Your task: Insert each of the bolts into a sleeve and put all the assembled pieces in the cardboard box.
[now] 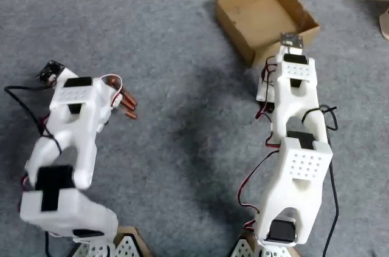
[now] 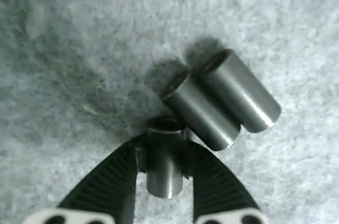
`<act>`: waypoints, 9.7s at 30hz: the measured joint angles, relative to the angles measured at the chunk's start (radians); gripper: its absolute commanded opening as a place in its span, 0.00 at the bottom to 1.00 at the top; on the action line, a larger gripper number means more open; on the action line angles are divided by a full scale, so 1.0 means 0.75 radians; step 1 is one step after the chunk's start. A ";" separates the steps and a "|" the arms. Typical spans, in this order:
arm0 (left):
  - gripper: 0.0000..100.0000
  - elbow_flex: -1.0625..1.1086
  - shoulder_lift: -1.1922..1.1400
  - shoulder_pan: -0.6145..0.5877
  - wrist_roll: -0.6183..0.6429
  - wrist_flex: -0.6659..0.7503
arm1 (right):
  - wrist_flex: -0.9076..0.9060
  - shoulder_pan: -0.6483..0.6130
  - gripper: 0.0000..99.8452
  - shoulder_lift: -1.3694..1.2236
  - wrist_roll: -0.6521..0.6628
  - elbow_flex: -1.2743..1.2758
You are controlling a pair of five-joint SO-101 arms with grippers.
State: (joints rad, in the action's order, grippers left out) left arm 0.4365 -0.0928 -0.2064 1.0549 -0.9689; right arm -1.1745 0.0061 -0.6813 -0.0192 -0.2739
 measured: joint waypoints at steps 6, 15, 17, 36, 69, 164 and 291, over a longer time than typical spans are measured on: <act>0.15 -0.180 -0.174 -0.031 0.000 0.002 | 0.000 0.000 0.01 0.000 0.000 0.000; 0.15 -0.368 -0.385 -0.065 0.000 -0.008 | 0.000 0.000 0.01 0.000 0.000 0.000; 0.15 -0.378 -0.393 -0.065 0.000 -0.008 | 0.000 0.000 0.01 0.000 0.000 0.000; 0.01 -0.452 -0.405 -0.065 0.000 -0.145 | 0.002 0.000 0.01 0.000 0.027 0.000; 0.00 -0.599 0.049 0.432 -0.215 -0.892 | 1.031 -0.108 0.01 0.833 0.143 1.270; 0.01 0.712 1.076 0.786 -0.599 1.144 | 2.784 -0.624 0.01 1.610 0.366 2.584; 0.64 0.843 0.691 0.559 -0.937 0.604 | 0.538 -0.164 0.01 -0.403 0.624 -1.107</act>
State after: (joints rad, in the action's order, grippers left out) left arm 1.0687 0.4258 0.2125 0.3521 -0.5163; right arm -0.7710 -0.1166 -0.9835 0.4488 -1.1040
